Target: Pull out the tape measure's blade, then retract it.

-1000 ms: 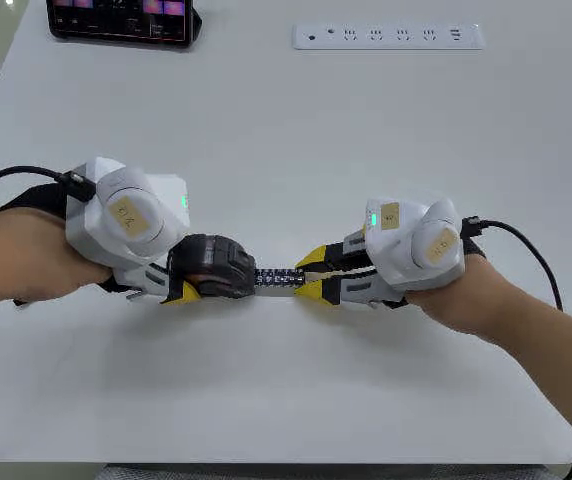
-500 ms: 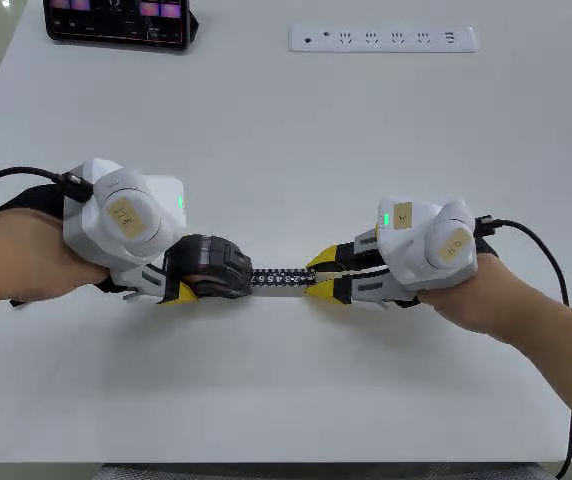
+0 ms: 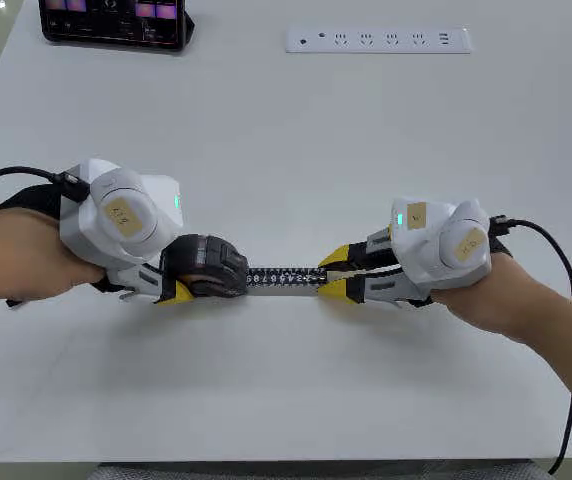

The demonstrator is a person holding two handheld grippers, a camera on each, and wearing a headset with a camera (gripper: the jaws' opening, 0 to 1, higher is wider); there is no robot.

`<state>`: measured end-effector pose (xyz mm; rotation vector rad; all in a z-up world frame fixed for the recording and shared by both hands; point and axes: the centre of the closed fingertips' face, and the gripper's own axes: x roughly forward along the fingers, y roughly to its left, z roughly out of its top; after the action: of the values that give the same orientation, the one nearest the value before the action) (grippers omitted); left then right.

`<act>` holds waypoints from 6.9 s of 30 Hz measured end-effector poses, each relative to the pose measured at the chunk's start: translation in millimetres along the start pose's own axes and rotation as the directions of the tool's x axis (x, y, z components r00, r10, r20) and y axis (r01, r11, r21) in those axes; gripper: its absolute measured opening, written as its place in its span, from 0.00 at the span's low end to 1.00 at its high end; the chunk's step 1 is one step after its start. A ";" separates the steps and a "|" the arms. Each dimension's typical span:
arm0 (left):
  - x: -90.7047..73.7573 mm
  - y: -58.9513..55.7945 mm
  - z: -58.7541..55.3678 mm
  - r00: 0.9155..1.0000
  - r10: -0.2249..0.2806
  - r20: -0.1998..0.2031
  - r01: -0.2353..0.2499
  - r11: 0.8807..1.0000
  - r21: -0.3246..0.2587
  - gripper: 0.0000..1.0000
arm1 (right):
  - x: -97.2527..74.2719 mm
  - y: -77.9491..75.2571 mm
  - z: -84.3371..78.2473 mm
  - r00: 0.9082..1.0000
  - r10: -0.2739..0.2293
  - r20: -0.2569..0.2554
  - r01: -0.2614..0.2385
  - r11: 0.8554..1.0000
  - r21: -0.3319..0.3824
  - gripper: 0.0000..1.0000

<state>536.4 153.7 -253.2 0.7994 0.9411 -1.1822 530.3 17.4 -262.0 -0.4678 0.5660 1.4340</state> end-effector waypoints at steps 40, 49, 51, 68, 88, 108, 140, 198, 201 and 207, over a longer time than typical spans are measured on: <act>0.3 -1.0 -0.7 1.000 0.005 -0.010 -0.005 1.000 0.003 0.29 | -34.4 -2.7 -25.3 0.998 -0.032 -0.054 0.031 0.999 -0.008 0.09; 0.1 -1.4 -0.2 1.000 0.004 -0.012 -0.004 1.000 0.003 0.29 | -40.4 -3.4 -29.7 0.997 -0.032 -0.066 0.031 0.999 -0.010 0.09; 0.1 -1.5 -0.2 1.000 0.004 -0.012 -0.004 1.000 0.003 0.29 | -41.2 -3.0 -30.3 0.997 -0.032 -0.067 0.031 0.999 -0.009 0.09; 0.2 -1.2 0.5 1.000 0.007 -0.012 -0.007 1.000 0.005 0.29 | -54.6 -6.3 -40.4 0.996 -0.041 -0.085 0.041 0.999 -0.004 0.09; 0.0 -1.1 0.2 1.000 0.008 -0.019 -0.008 1.000 0.014 0.29 | -69.3 -5.3 -50.5 0.993 -0.053 -0.108 0.054 0.999 0.001 0.09; 0.2 -1.2 -0.4 1.000 0.009 -0.019 -0.009 1.000 0.017 0.29 | -82.2 -4.3 -61.9 0.989 -0.059 -0.137 0.059 0.998 -0.001 0.09; 0.7 -1.3 -0.3 1.000 0.009 -0.019 -0.009 1.000 0.020 0.29 | -107.3 -8.2 -85.0 0.980 -0.071 -0.184 0.072 0.997 -0.003 0.08; -4.3 -1.9 7.7 1.000 0.022 0.021 -0.020 0.996 -0.089 0.38 | -115.0 -4.4 -73.3 0.983 -0.072 -0.169 0.097 0.985 0.143 0.27; -5.2 -1.4 4.0 0.999 0.027 0.019 -0.025 0.995 -0.095 0.39 | -115.3 -2.9 -72.8 0.982 -0.071 -0.174 0.098 0.984 0.150 0.29; -7.5 -1.6 1.1 0.999 0.033 0.031 -0.028 0.992 -0.122 0.39 | -115.5 -2.5 -71.4 0.982 -0.079 -0.169 0.105 0.982 0.154 0.29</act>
<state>534.2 155.3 -246.0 0.6921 0.9607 -1.0978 521.4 -117.3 -246.5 -0.4774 0.7767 1.2567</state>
